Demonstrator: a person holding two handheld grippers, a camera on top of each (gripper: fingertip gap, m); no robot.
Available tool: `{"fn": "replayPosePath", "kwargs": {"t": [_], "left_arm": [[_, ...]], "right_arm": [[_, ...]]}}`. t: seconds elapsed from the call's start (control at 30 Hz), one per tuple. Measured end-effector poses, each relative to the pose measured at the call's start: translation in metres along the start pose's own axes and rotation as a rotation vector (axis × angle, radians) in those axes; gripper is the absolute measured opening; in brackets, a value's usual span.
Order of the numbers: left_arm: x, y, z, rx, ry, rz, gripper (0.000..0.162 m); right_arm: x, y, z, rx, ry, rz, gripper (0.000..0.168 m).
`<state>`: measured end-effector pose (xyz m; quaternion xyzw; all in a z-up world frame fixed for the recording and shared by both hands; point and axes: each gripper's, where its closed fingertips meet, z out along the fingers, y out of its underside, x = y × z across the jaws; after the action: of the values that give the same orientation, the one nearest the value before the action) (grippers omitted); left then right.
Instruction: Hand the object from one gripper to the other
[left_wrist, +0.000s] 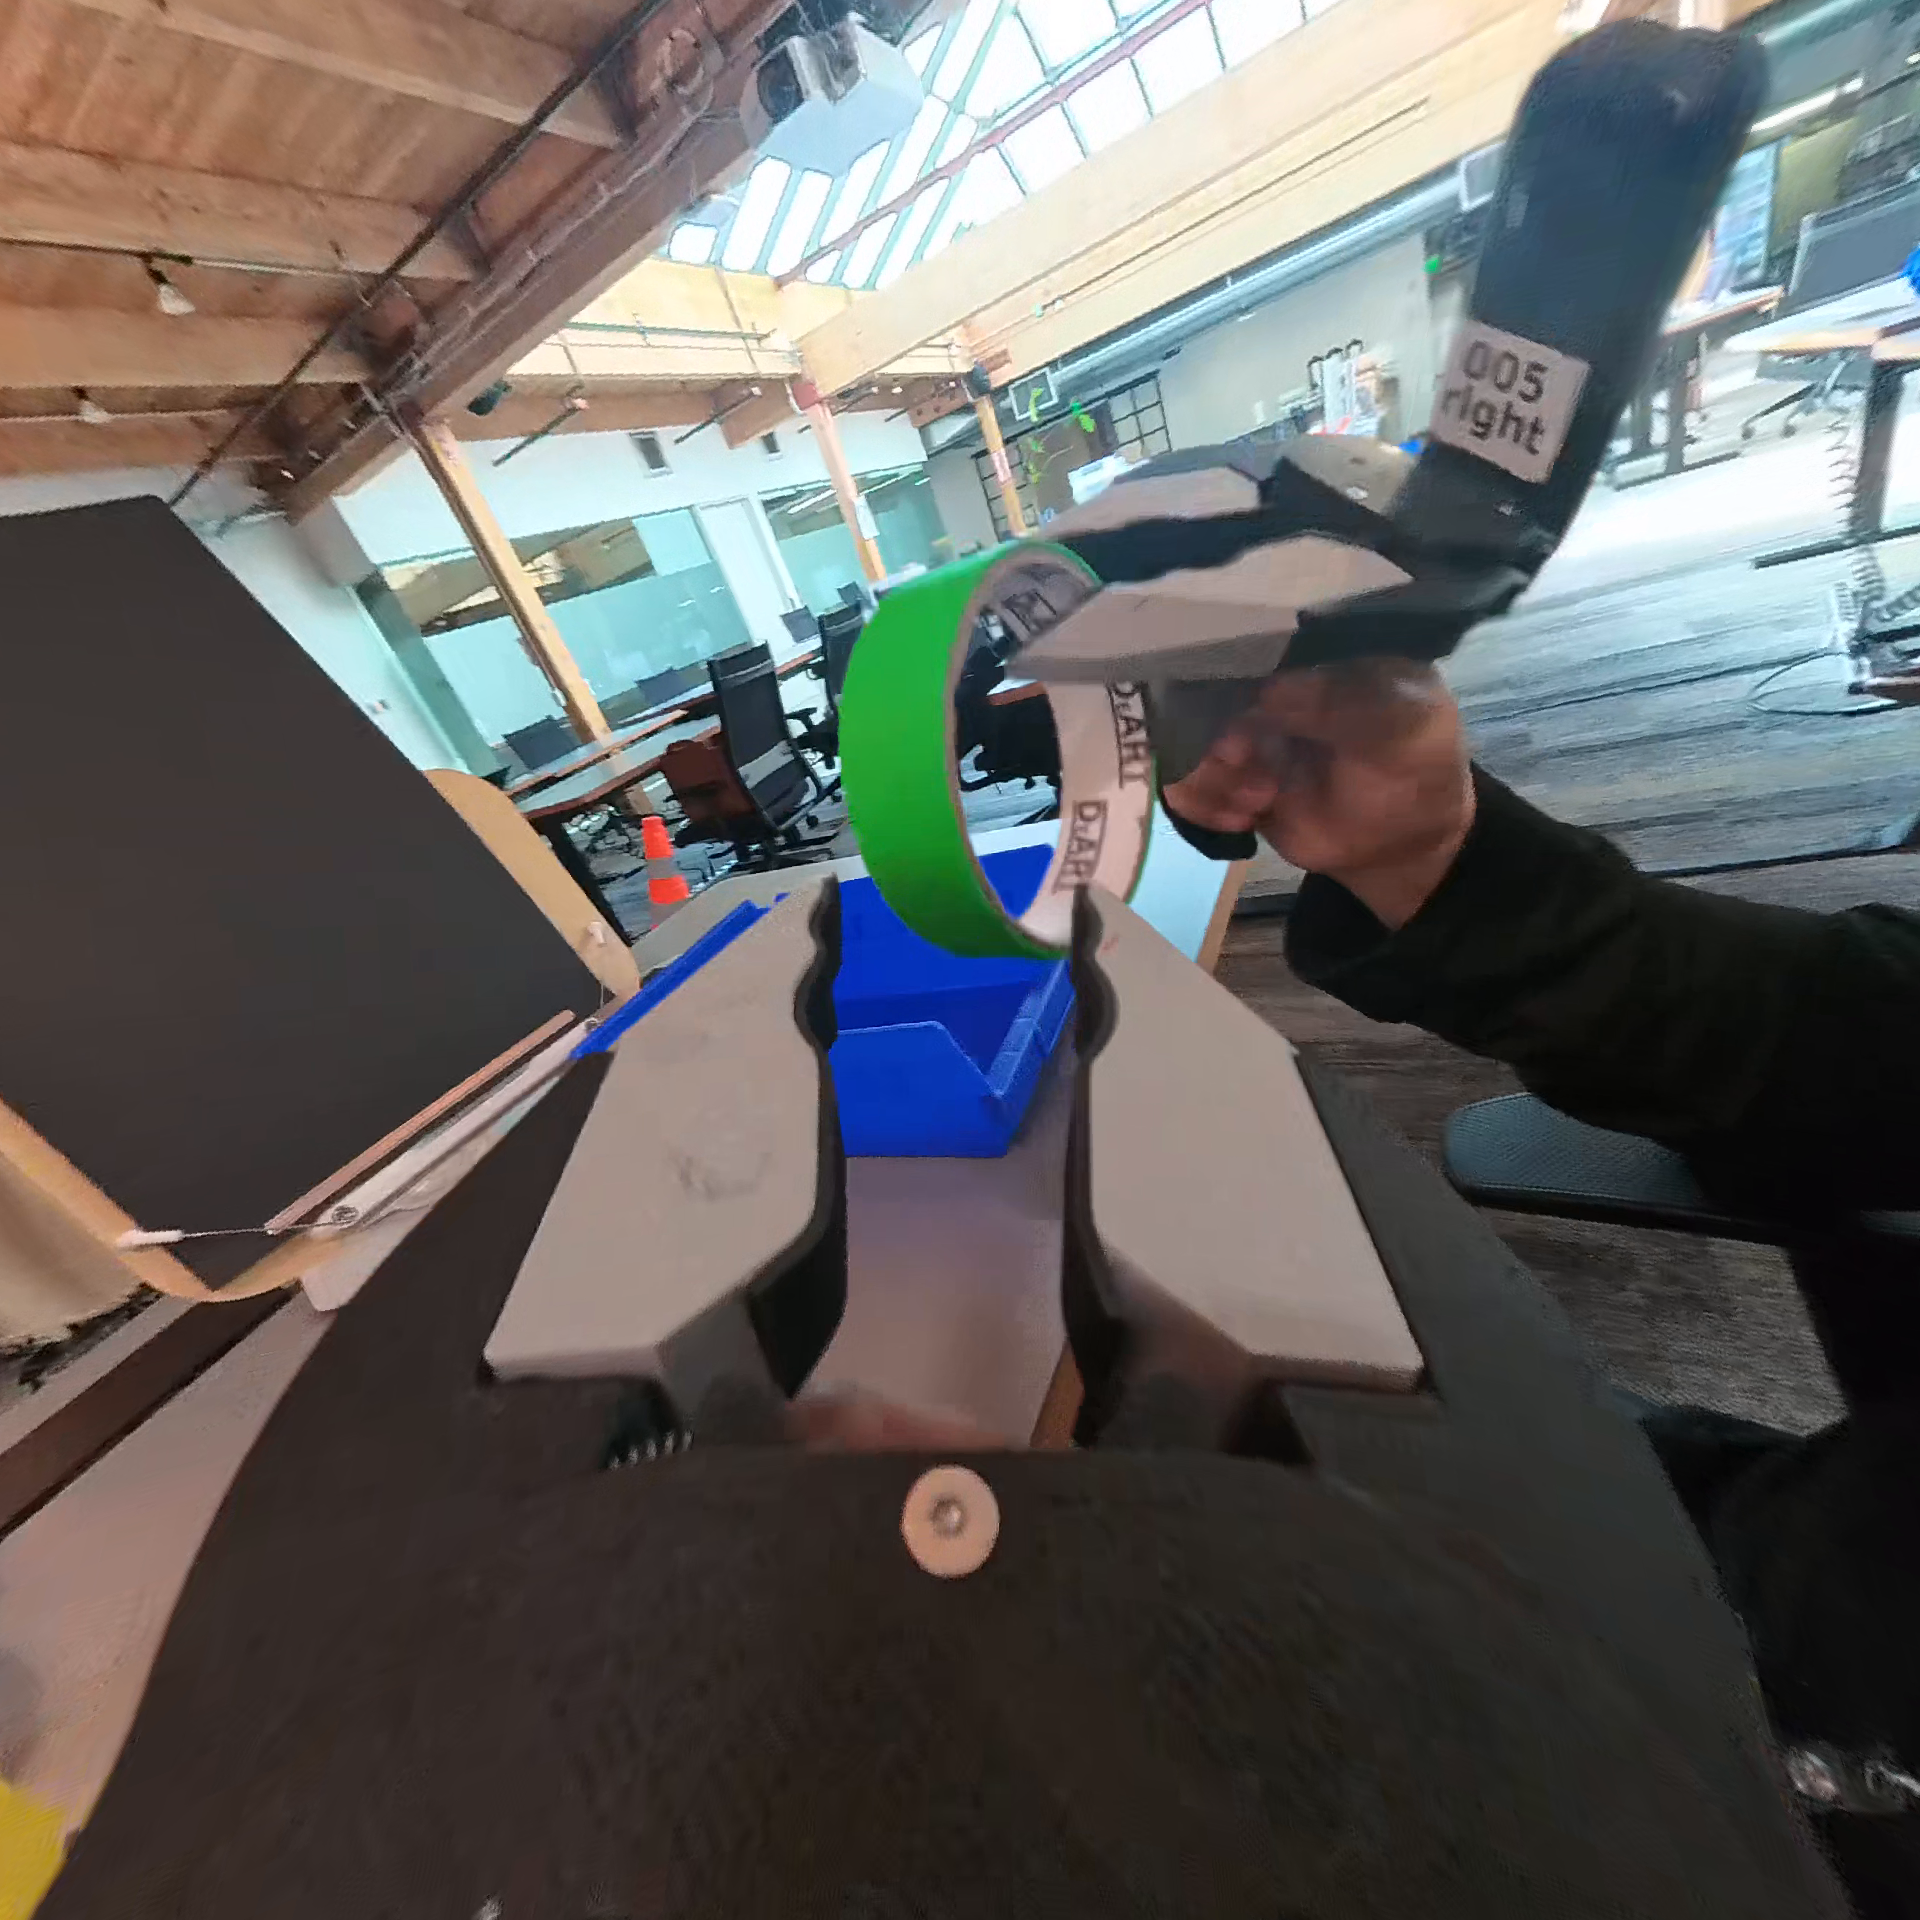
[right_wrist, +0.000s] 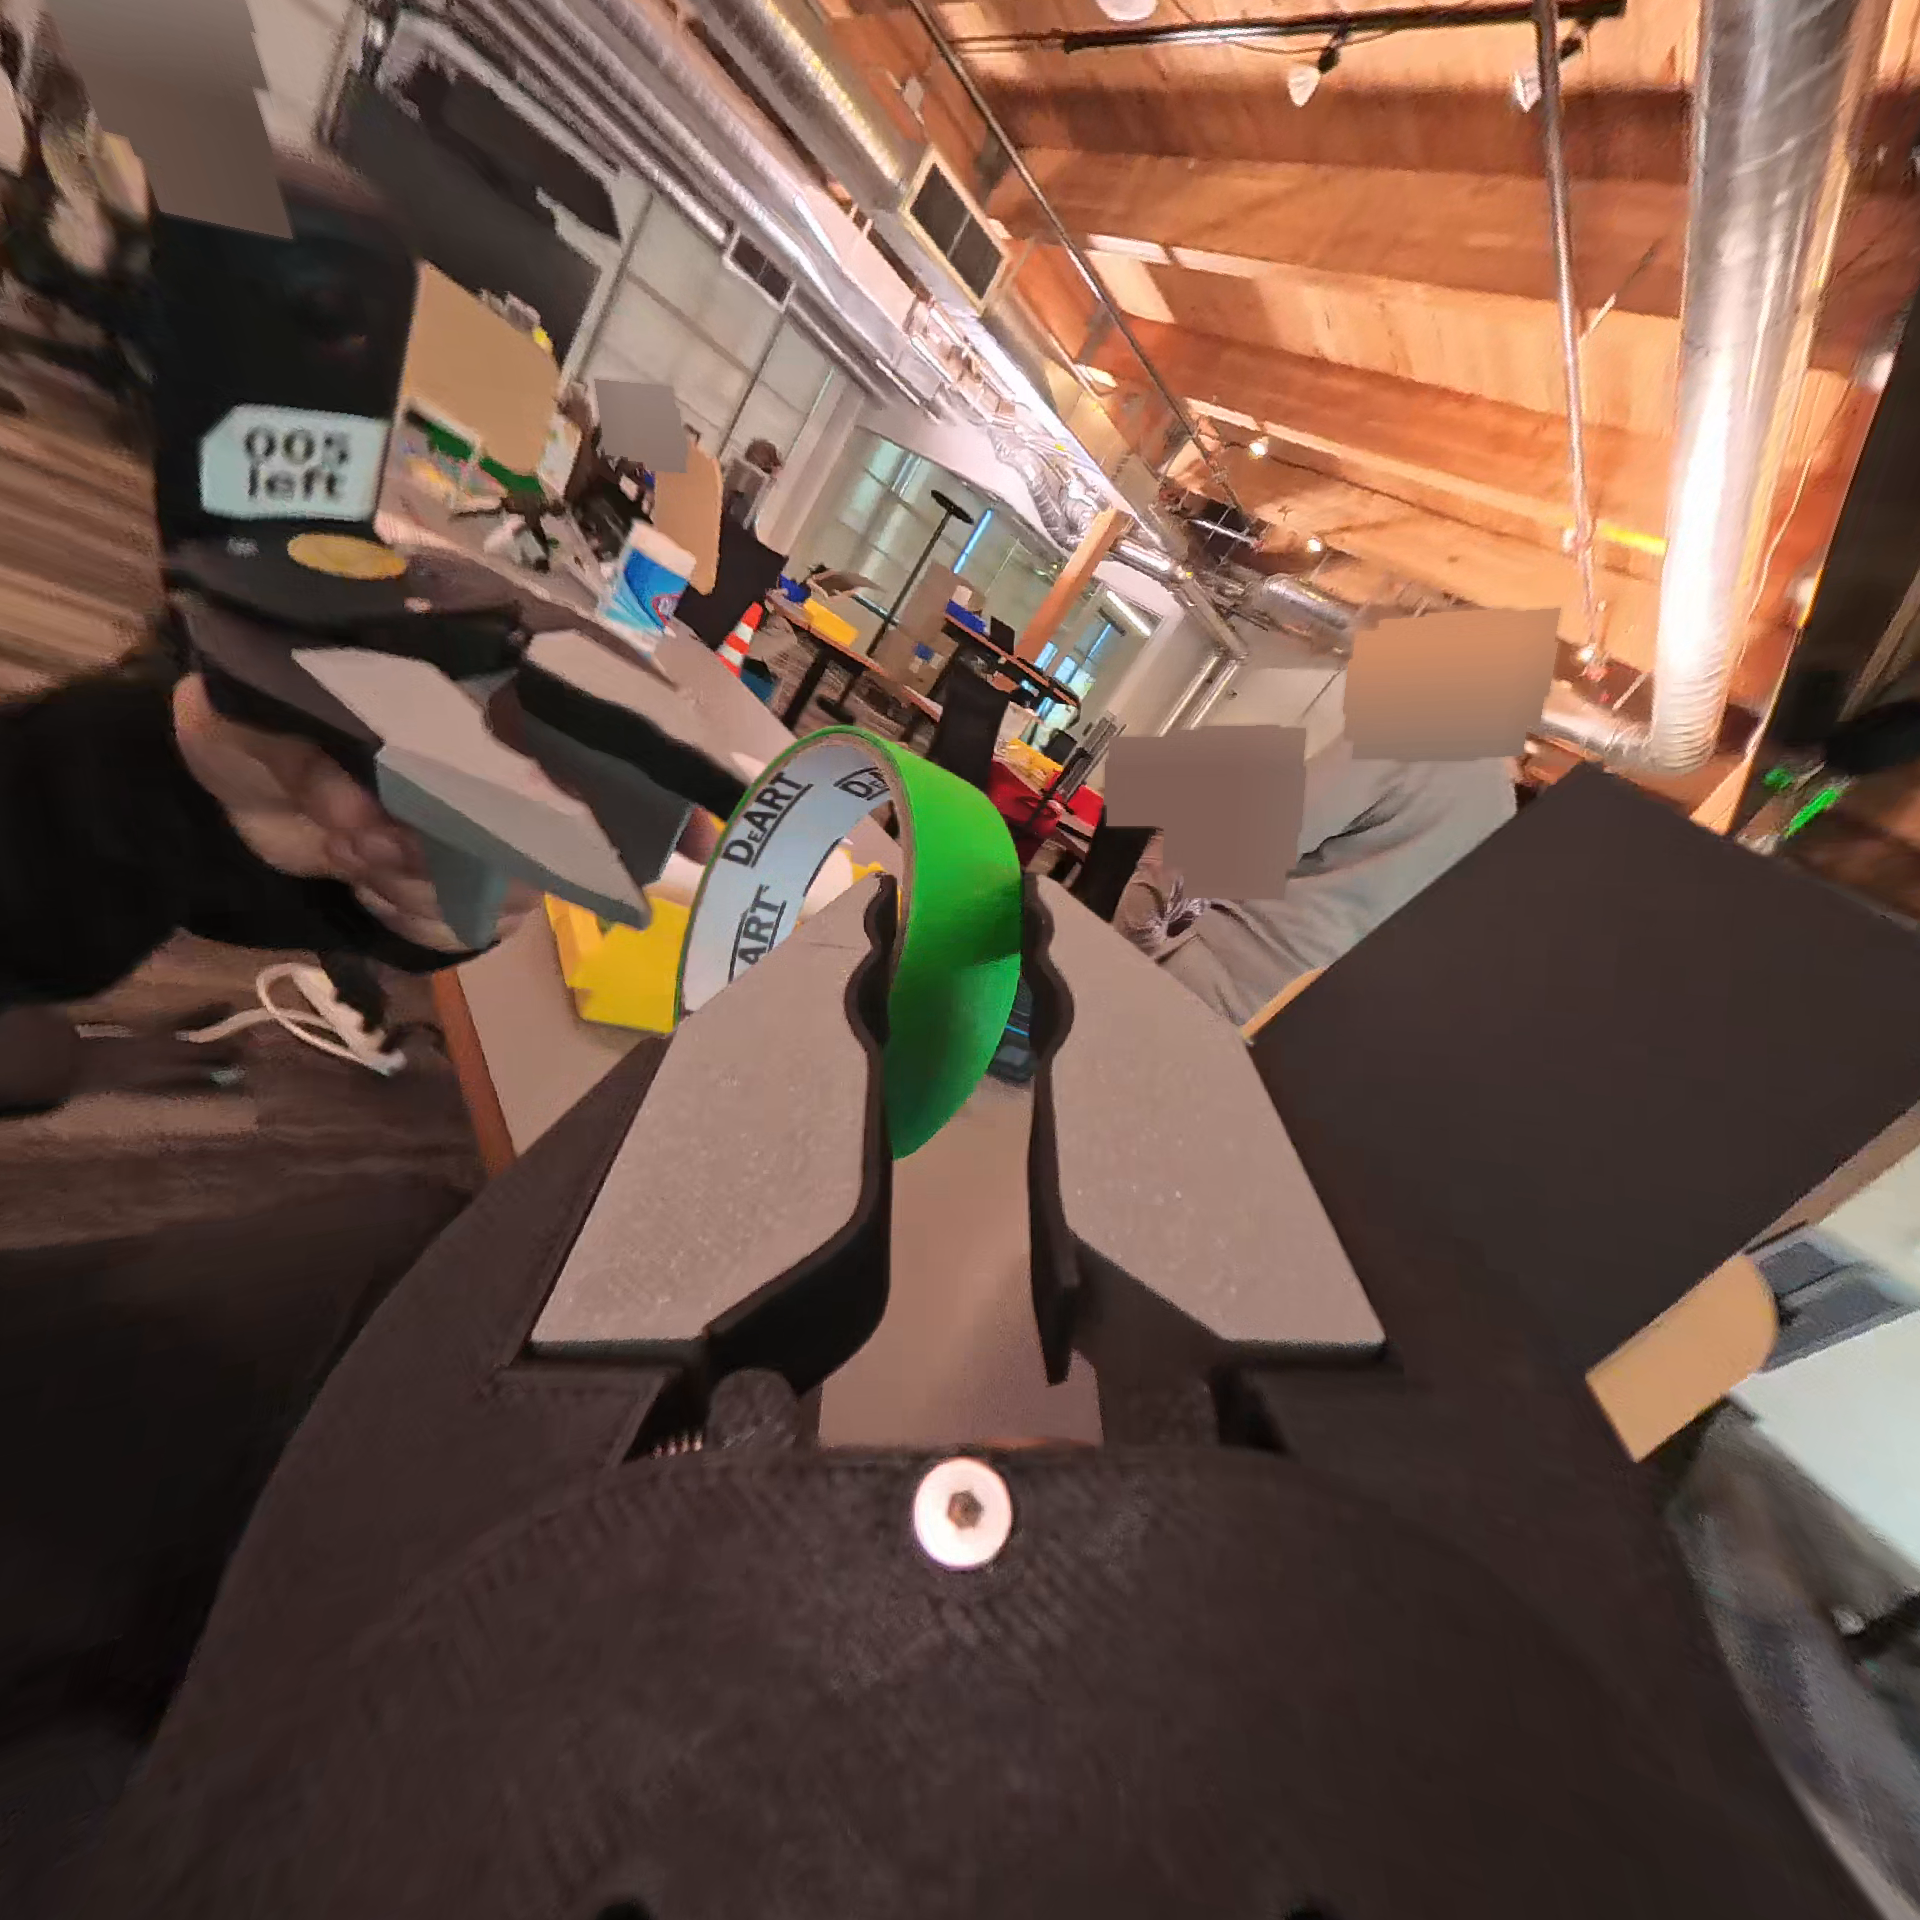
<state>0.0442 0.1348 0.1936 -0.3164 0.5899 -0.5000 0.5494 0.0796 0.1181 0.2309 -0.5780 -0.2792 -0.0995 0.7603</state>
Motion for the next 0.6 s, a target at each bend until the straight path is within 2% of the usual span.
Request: {"fn": "replayPosePath", "kwargs": {"t": [0.07, 0.13, 0.2, 0.3, 0.37, 0.43, 0.47, 0.53, 0.6], "left_arm": [[-0.005, 0.001, 0.002, -0.002, -0.048, 0.025, 0.039], [-0.008, 0.003, 0.005, -0.011, -0.084, 0.062, 0.022], [-0.016, 0.008, 0.006, -0.045, -0.156, 0.153, 0.019], [-0.034, 0.013, 0.004, -0.112, -0.318, 0.389, 0.015], [-0.051, 0.009, -0.002, -0.128, -0.466, 0.563, 0.011], [-0.061, 0.003, -0.009, -0.131, -0.582, 0.767, 0.007], [-0.061, -0.001, -0.012, -0.115, -0.620, 0.885, 0.005], [-0.056, -0.003, -0.013, -0.097, -0.620, 0.999, 0.001], [-0.047, 0.004, -0.007, -0.081, -0.498, 0.891, 0.001]], "right_arm": [[-0.014, 0.001, 0.004, -0.012, -0.022, -0.088, 0.020], [-0.027, 0.000, 0.009, -0.014, -0.025, -0.170, 0.020], [-0.032, 0.001, 0.013, -0.021, 0.001, -0.244, 0.021], [-0.035, 0.010, 0.017, -0.073, -0.006, -0.278, 0.024], [-0.041, 0.022, 0.020, -0.131, -0.078, -0.221, 0.026], [-0.049, 0.033, 0.022, -0.179, -0.170, -0.139, 0.036], [-0.052, 0.038, 0.022, -0.195, -0.205, -0.112, 0.030], [-0.059, 0.046, 0.018, -0.210, -0.293, -0.070, 0.029], [-0.064, 0.051, 0.012, -0.225, -0.383, 0.002, 0.031]]}}
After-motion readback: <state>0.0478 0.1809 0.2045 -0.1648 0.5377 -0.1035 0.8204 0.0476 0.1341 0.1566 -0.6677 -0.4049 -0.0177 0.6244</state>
